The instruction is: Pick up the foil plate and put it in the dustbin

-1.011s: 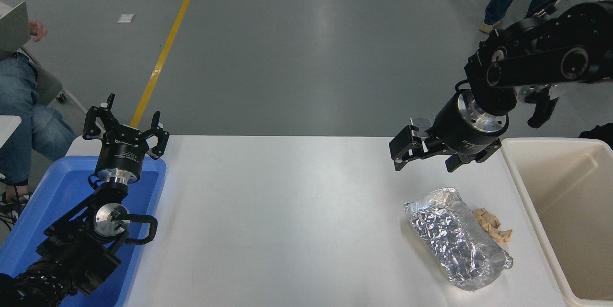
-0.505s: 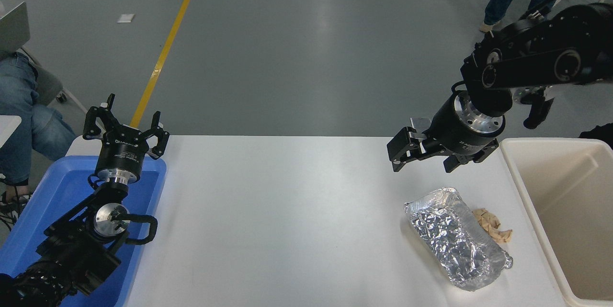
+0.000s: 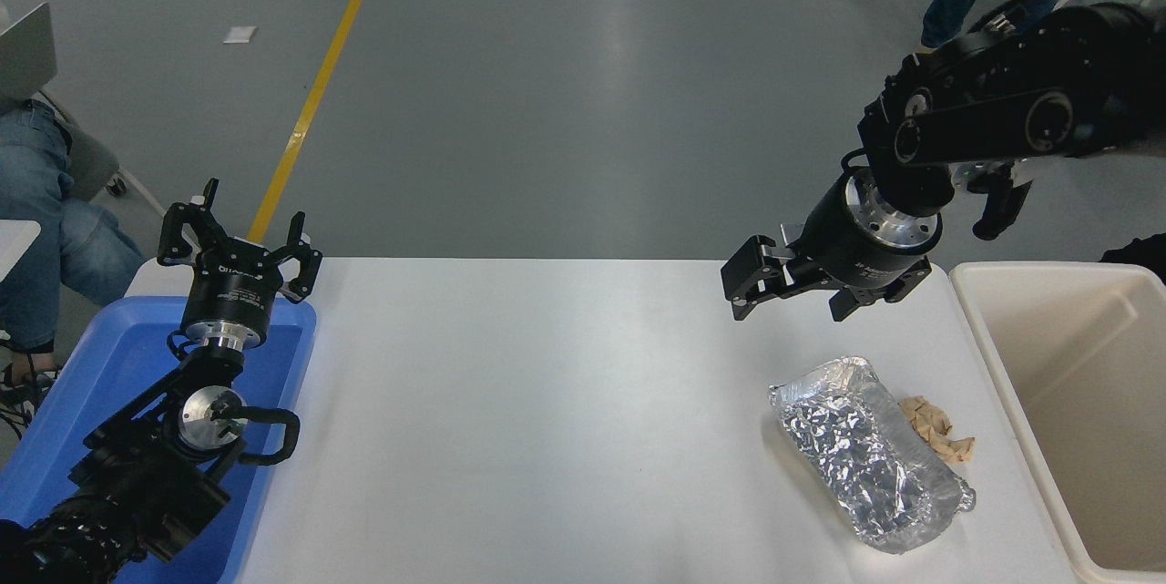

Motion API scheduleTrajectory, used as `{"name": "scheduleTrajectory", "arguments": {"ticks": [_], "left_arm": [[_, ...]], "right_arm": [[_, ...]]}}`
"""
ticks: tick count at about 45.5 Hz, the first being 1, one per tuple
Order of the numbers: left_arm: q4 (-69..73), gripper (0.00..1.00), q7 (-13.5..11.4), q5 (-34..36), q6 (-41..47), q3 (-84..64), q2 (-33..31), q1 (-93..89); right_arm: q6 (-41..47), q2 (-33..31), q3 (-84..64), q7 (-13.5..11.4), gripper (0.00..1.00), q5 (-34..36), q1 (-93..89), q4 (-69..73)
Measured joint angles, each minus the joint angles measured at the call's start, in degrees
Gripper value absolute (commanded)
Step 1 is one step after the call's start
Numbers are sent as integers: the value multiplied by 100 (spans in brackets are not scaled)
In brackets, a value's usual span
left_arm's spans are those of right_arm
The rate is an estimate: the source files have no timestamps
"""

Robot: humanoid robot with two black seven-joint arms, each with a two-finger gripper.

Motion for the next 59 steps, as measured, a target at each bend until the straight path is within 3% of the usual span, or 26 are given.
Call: {"name": "scheduleTrajectory", "arguments": {"ticks": [37, 49, 59], "left_arm": [[-1, 99, 0, -3, 0, -3, -1, 0], [-1, 99, 0, -1, 0, 1, 0, 0], [-1, 99, 0, 1, 0, 0, -1, 0]], "right_arm": [[-295, -130, -100, 8, 100, -55, -829, -354], [-1178, -261, -429, 6, 100, -526, -1732, -702], [-1965, -428, -574, 7, 100, -1408, -2563, -964]]}}
